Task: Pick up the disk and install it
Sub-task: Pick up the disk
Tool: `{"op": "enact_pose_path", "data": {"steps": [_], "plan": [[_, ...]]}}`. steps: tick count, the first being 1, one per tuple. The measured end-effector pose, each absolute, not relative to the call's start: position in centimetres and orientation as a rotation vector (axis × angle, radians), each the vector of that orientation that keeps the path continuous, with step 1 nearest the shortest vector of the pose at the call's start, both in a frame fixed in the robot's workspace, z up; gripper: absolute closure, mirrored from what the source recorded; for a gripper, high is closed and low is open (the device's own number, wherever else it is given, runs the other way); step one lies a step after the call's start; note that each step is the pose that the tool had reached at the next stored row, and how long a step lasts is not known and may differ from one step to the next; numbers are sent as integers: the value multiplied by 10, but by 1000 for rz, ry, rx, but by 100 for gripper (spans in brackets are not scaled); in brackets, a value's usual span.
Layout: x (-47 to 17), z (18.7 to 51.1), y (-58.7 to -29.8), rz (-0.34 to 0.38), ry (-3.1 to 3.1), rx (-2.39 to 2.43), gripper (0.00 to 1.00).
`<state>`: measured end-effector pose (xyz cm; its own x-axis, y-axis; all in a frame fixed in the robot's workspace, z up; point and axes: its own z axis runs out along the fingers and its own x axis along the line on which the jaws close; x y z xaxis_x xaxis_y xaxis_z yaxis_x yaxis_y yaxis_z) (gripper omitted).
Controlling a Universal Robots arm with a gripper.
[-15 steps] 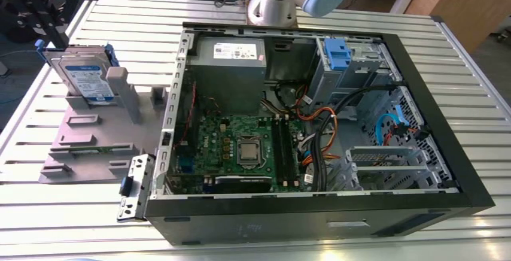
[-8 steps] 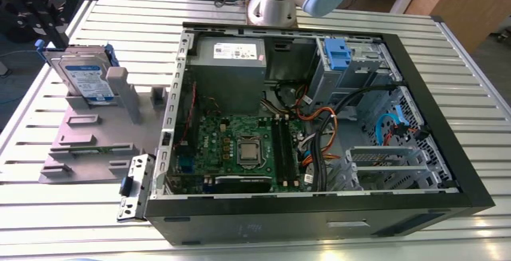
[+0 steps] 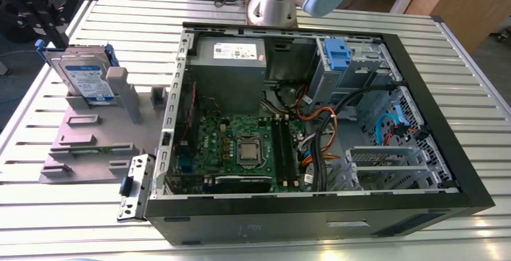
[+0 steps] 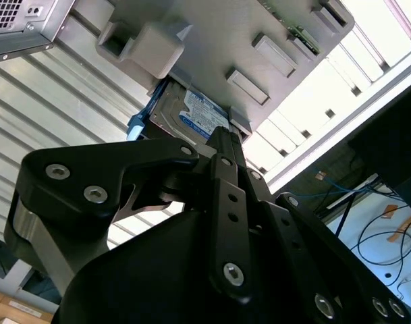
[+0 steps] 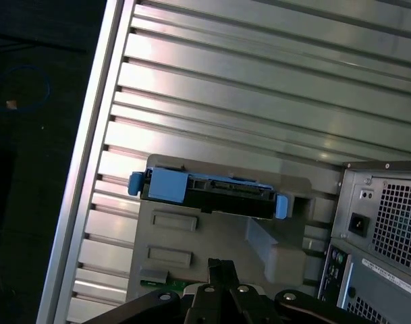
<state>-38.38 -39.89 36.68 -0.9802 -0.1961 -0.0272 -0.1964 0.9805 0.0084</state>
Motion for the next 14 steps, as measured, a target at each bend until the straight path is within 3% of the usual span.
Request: {"op": "enact_pose_path", "data": {"steps": [14], "plan": [[-384,367,-399,18,3098,-331,89]]}}
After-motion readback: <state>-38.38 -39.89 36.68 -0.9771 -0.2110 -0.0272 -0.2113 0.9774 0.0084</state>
